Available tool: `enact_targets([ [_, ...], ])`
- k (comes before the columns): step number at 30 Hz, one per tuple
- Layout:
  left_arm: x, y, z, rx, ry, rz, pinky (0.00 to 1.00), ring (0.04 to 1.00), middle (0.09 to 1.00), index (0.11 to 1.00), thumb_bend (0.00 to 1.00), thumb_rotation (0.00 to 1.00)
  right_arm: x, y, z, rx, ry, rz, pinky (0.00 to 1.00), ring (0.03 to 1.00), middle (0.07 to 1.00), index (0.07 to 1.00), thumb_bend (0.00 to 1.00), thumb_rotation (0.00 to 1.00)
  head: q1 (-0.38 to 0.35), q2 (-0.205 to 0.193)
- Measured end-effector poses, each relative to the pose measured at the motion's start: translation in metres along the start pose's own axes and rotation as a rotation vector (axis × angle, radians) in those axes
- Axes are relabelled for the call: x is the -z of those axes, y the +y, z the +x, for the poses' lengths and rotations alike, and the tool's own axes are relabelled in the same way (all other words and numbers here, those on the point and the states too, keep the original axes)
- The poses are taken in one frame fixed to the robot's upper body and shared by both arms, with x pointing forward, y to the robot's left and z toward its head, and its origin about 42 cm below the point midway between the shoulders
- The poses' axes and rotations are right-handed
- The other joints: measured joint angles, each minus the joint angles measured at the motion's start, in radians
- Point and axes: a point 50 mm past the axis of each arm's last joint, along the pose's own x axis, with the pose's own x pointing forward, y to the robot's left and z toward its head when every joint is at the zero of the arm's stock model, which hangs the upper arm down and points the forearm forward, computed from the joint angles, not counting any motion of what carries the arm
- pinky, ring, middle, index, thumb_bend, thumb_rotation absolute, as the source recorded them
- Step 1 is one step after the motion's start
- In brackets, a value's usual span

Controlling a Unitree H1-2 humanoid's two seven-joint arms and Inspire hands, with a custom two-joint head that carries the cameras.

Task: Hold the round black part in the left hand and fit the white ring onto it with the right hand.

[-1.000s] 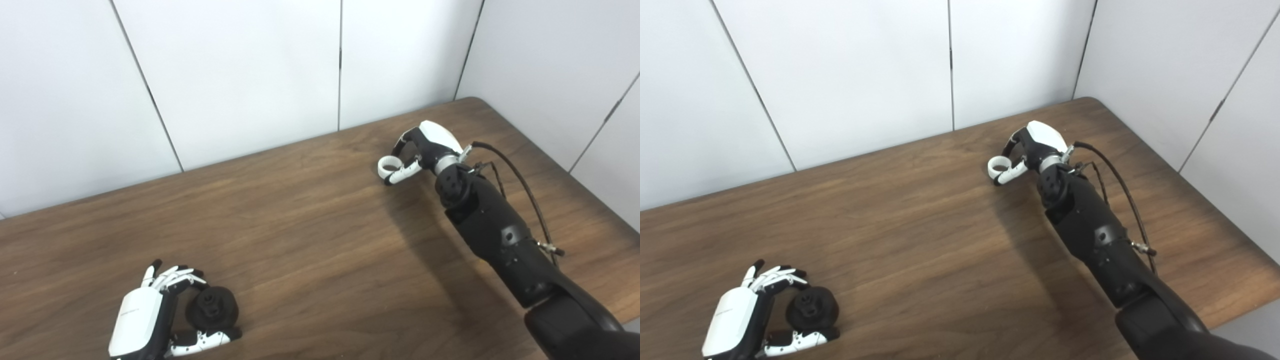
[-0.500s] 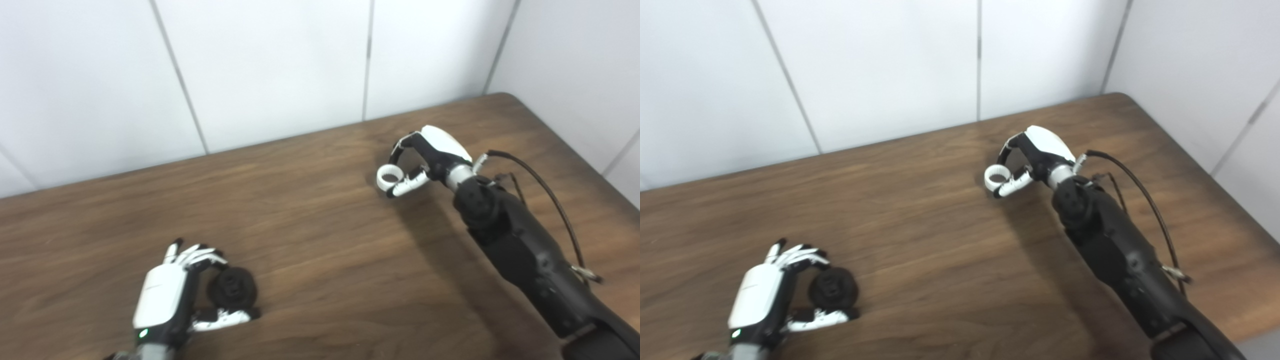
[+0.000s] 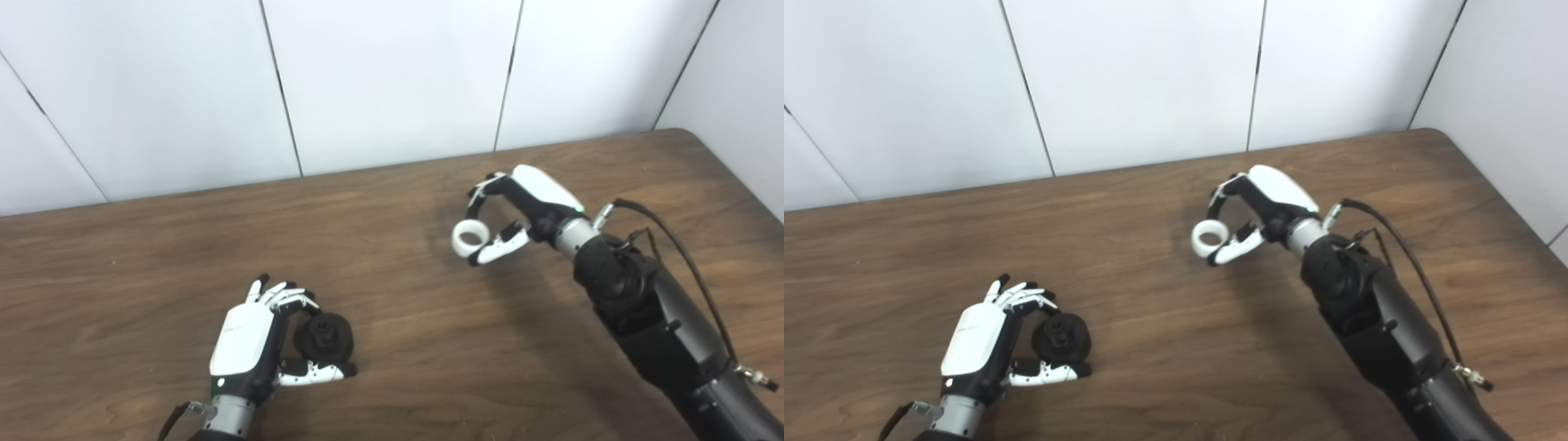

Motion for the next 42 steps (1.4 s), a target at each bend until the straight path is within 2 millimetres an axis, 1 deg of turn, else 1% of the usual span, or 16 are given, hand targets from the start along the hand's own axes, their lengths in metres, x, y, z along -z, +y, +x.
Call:
enact_targets([
  [3,-0.005,-0.003,0.001,0.000,0.008,-0.005,1.00,0.862,0.750,0.484,0.52,0.05,-0.014,0.002,-0.004,-0.022,-0.047,-0.005,0.96,0.938,0.802,0.483,0.52,0.13,0.014,0.005],
  [5,-0.007,-0.004,0.001,0.001,0.007,-0.005,1.00,0.862,0.750,0.484,0.52,0.05,-0.026,0.005,-0.007,-0.035,-0.085,0.003,0.95,0.940,0.802,0.483,0.52,0.13,0.026,0.008],
  [6,-0.009,-0.005,0.001,0.003,0.004,-0.006,1.00,0.861,0.749,0.483,0.52,0.05,-0.031,0.007,-0.007,-0.045,-0.101,0.008,0.94,0.937,0.801,0.483,0.52,0.13,0.034,0.011],
  [10,-0.013,-0.007,0.002,0.002,-0.002,0.007,1.00,0.861,0.748,0.483,0.52,0.05,-0.052,0.018,-0.011,-0.080,-0.158,0.026,0.95,0.929,0.801,0.483,0.52,0.13,0.048,0.014],
  [13,-0.015,-0.008,0.003,0.000,-0.004,0.008,1.00,0.863,0.749,0.483,0.52,0.05,-0.064,0.028,-0.011,-0.101,-0.185,0.041,0.95,0.925,0.799,0.483,0.52,0.13,0.060,0.015],
  [17,-0.018,-0.010,0.004,-0.001,-0.004,0.006,1.00,0.868,0.753,0.484,0.52,0.05,-0.071,0.042,-0.013,-0.125,-0.195,0.068,0.98,0.935,0.804,0.483,0.52,0.13,0.075,0.021],
  [22,-0.023,-0.013,0.005,0.001,0.009,-0.002,1.00,0.872,0.755,0.484,0.52,0.05,-0.077,0.057,-0.017,-0.156,-0.208,0.097,0.96,0.944,0.803,0.483,0.52,0.13,0.095,0.026],
  [30,-0.029,-0.017,0.007,0.006,-0.001,0.006,1.00,0.865,0.751,0.484,0.52,0.06,-0.084,0.068,-0.019,-0.171,-0.235,0.114,0.95,0.947,0.808,0.483,0.52,0.13,0.118,0.029],
  [42,-0.038,-0.022,0.009,0.003,0.003,0.006,1.00,0.863,0.751,0.483,0.52,0.06,-0.087,0.076,-0.014,-0.187,-0.229,0.127,0.99,0.945,0.810,0.483,0.52,0.13,0.141,0.034],
])
